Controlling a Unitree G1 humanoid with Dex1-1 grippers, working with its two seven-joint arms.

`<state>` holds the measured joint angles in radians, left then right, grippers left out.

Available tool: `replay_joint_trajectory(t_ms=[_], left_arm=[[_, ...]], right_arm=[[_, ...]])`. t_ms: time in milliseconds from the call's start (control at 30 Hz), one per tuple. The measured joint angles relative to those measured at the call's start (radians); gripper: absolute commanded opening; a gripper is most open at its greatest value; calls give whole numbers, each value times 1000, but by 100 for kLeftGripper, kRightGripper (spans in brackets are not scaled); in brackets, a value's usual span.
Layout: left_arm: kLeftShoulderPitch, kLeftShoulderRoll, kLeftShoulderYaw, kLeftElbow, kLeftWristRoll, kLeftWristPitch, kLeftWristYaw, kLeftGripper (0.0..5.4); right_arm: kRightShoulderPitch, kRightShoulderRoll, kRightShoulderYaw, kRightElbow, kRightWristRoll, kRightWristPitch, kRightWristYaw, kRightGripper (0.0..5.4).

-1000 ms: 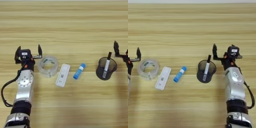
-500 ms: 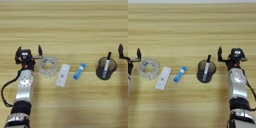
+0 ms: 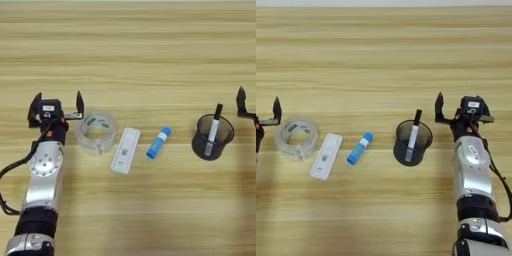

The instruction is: Move the objects on the table

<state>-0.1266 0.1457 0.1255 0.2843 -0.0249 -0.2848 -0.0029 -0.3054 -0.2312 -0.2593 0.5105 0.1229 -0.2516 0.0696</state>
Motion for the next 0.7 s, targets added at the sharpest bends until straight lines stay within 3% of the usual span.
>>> replay_joint_trajectory(t_ms=[133,400,567,700], left_arm=[[72,1,-18,-127,0,64,-23,540],[250,-1,-105,-446,-2,258,-94,540],[428,3,-208,-623,7,394,-141,540],[518,13,-248,-695,19,440,-155,540]], right_arm=[[2,6,6,-6,-1,1,-1,538],[7,12,11,-14,-1,2,-16,538],[8,13,14,-21,-1,3,-20,538],[8,14,15,-24,-1,3,-20,538]])
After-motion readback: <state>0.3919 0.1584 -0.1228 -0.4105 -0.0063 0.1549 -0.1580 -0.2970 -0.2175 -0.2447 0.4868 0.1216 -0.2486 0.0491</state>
